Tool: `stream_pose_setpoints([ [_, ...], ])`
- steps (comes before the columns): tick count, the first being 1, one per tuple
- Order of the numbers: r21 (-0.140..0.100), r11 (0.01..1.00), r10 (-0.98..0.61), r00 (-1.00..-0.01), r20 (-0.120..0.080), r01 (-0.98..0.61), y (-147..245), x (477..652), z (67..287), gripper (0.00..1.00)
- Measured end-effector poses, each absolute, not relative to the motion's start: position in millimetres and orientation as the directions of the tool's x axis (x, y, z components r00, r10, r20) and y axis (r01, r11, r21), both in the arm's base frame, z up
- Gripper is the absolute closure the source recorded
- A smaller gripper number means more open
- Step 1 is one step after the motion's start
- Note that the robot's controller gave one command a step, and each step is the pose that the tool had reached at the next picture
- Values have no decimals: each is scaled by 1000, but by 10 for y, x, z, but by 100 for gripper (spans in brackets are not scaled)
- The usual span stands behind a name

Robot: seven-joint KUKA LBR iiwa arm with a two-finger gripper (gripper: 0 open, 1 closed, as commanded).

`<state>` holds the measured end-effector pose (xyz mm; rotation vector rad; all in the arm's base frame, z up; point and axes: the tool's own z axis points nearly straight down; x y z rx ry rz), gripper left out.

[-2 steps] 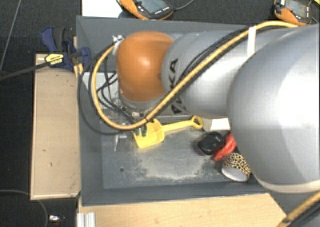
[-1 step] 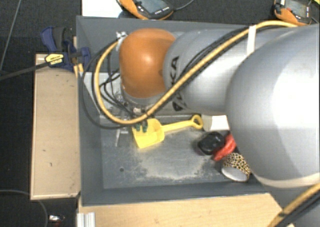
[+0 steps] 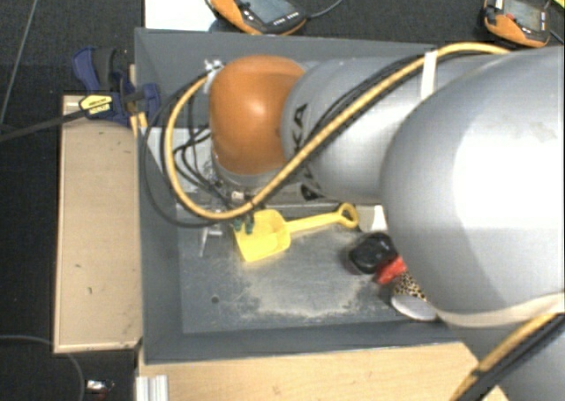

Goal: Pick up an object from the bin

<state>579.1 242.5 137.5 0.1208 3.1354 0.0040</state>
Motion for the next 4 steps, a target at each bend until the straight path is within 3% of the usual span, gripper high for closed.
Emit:
stream_pose_setpoints([
  [1, 5, 981, 195, -981, -6, 195, 2359, 5846, 1550, 0],
  [2, 5, 998, 55, -998, -10, 55, 2319, 5823, 1740, 100],
  [3, 5, 998, 55, -998, -10, 55, 2319, 5823, 1740, 100],
  [4, 1, 991, -132, -991, -9, -132, 1626, 5641, 1351, 100],
])
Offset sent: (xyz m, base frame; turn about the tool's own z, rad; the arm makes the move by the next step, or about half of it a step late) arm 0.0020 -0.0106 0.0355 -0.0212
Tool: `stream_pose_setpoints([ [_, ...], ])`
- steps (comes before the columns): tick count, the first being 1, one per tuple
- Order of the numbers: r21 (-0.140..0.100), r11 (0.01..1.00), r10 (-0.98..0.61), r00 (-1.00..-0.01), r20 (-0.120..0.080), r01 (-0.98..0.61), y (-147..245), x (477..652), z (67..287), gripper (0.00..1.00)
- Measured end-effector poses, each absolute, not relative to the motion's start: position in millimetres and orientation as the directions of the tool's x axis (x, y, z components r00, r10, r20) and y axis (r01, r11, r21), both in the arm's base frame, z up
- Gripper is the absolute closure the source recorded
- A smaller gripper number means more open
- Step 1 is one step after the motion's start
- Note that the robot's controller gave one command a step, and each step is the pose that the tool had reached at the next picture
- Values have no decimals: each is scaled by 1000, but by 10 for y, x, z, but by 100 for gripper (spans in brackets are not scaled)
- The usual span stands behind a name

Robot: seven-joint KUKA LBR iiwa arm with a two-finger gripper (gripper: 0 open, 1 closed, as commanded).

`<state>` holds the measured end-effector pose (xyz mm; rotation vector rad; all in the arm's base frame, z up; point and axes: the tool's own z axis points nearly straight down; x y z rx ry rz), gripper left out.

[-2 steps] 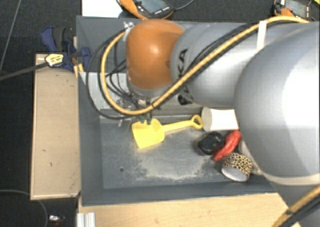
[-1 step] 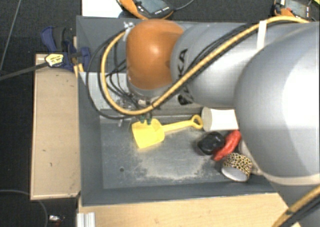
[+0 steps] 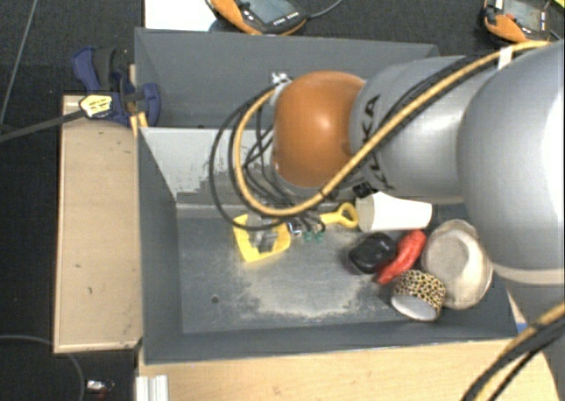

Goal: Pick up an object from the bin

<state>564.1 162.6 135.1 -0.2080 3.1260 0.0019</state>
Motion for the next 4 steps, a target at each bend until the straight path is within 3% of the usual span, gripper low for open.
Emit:
stream_pose_setpoints([
  [1, 2, 961, -277, -961, -10, -277, 1580, 5448, 1099, 100],
  [2, 3, 985, -173, -985, -20, -173, 1519, 5585, 1046, 100],
  [3, 2, 933, -361, -932, -21, -361, 1621, 5656, 886, 100],
  [4, 6, 988, -153, -988, -28, -153, 1547, 5855, 735, 100],
])
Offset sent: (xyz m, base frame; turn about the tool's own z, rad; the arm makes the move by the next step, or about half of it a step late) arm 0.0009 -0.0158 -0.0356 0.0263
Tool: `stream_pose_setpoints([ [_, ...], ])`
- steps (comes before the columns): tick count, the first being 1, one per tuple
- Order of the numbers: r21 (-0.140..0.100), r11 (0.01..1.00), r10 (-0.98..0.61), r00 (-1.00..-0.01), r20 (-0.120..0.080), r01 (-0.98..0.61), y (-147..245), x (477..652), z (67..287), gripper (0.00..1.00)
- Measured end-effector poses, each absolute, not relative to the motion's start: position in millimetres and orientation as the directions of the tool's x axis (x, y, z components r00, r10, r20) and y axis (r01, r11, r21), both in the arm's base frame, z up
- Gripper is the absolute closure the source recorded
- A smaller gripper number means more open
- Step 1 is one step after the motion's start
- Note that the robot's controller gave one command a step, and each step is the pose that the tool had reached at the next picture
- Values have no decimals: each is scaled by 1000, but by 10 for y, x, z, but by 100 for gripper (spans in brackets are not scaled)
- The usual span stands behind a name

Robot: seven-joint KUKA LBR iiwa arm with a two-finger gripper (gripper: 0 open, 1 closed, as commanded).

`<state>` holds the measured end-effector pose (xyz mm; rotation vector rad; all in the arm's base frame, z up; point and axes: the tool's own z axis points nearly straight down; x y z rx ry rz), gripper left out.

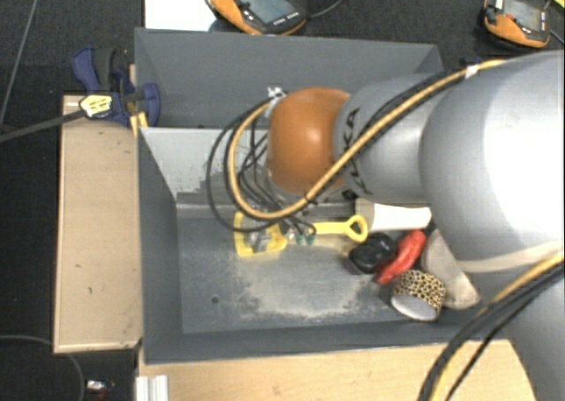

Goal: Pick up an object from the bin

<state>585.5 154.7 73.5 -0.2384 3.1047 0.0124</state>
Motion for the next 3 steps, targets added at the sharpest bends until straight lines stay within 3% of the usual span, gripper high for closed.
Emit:
stream_pose_setpoints([
  [1, 0, 921, -389, -921, -30, -390, 1531, 5701, 1634, 0],
  [2, 2, 922, -387, -922, -25, -387, 1528, 5689, 1603, 0],
  [3, 1, 915, -404, -914, -26, -404, 1396, 5632, 1253, 0],
])
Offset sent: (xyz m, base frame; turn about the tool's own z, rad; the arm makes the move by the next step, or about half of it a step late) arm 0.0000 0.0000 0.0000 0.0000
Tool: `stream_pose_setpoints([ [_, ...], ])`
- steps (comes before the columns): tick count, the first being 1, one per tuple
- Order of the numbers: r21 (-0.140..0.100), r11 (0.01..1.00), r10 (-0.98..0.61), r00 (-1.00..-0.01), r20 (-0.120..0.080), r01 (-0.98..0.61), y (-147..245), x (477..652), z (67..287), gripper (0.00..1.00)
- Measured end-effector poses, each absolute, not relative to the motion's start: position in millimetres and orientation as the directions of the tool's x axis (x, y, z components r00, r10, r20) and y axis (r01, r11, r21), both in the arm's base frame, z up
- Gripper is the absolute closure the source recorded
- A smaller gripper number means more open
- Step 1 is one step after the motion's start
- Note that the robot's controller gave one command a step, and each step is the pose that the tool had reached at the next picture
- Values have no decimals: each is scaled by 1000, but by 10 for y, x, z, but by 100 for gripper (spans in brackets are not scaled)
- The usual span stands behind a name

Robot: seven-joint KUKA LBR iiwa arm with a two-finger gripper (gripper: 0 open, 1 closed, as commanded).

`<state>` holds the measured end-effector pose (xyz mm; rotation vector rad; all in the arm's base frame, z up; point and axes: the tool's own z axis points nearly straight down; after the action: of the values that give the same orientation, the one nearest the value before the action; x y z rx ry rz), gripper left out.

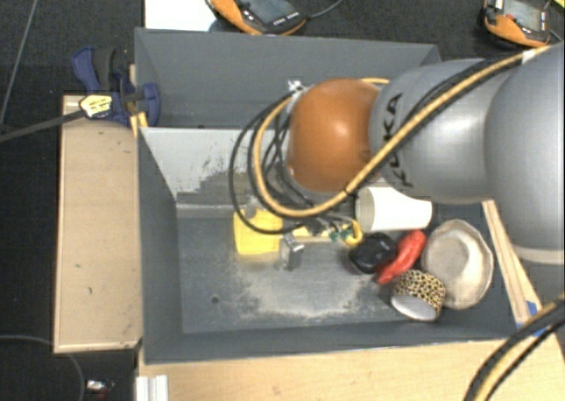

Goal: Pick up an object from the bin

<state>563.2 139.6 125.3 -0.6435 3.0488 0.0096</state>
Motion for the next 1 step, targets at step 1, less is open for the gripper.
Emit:
stream_pose_setpoints([
  [1, 1, 908, -419, -907, -32, -419, 1526, 5737, 1034, 0],
])
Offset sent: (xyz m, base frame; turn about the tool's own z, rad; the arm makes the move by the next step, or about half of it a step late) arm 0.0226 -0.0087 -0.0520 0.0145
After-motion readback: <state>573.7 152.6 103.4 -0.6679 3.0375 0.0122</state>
